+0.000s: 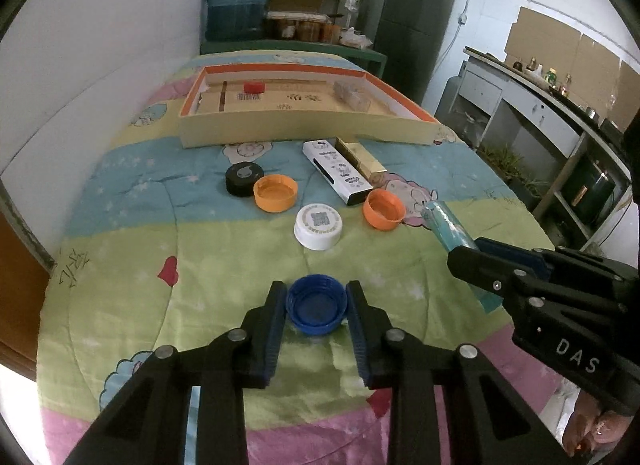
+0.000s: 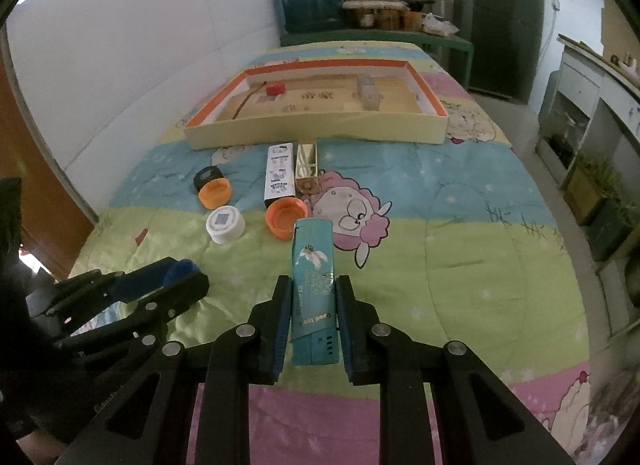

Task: Organize rigid objects
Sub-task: 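Grasp the blue cap with the left gripper while the right gripper grasps the teal tube, then carry the blue cap and teal tube into the box lid and release both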

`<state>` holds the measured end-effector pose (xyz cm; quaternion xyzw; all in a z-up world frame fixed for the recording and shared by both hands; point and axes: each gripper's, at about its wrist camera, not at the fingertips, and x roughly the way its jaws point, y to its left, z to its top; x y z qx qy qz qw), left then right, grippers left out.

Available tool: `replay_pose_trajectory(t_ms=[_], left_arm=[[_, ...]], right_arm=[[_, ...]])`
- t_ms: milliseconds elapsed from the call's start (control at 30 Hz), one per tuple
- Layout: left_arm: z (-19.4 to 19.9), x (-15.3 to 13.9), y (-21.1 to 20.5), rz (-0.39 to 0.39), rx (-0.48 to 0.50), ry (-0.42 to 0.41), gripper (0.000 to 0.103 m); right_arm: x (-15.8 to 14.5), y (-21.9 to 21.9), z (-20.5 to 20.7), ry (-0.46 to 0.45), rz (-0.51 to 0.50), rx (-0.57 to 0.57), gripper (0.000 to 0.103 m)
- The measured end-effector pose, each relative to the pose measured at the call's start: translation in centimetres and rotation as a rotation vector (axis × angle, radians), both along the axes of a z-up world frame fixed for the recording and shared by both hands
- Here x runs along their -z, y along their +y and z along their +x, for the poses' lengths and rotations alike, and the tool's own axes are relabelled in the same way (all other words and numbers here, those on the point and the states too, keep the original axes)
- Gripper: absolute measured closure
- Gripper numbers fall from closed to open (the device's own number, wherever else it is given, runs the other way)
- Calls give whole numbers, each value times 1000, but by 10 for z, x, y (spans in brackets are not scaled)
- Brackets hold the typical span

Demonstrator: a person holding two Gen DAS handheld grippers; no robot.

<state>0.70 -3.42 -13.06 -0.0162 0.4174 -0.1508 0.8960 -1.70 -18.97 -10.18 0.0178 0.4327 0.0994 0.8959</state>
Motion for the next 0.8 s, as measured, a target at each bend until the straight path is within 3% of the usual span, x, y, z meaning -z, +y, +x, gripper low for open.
replay_pose_trajectory(t_ms=[800], left_arm=[[26,-55,4,26,-74,-75,72]], right_arm=[[-27,5,30,-55,5,-34,81]])
